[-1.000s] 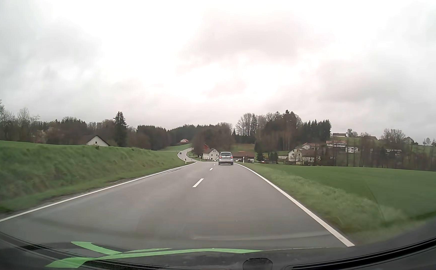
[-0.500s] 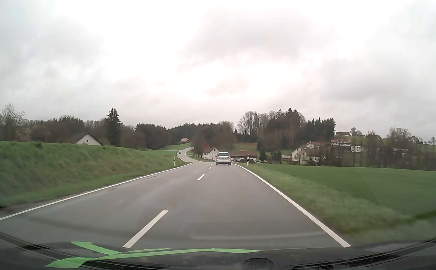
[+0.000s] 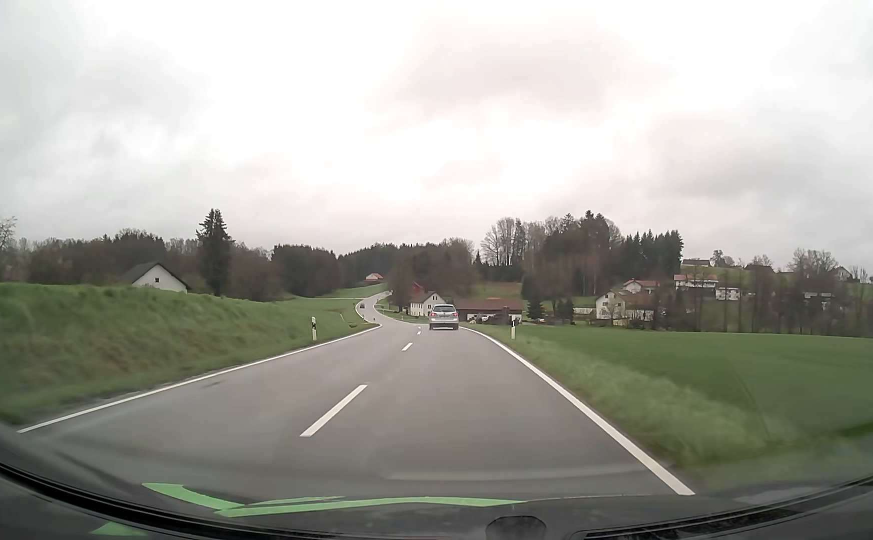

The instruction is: Follow the waypoints while adhering to traffic rules and regulations

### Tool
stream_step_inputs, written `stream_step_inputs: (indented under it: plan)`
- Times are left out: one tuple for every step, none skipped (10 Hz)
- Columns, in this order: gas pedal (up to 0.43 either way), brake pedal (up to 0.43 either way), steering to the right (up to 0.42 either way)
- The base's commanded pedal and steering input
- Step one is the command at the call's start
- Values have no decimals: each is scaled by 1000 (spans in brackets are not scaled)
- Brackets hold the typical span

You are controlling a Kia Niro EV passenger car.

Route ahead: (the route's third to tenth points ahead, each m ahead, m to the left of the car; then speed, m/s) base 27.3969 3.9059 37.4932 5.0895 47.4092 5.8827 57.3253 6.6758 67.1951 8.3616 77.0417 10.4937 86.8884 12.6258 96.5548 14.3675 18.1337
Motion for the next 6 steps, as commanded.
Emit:
stream_step_inputs:
  plan:
    - [87, 0, -9]
    - [98, 0, -8]
    - [98, 0, -9]
    - [98, 0, -9]
    - [98, 0, -9]
    - [98, 0, -8]
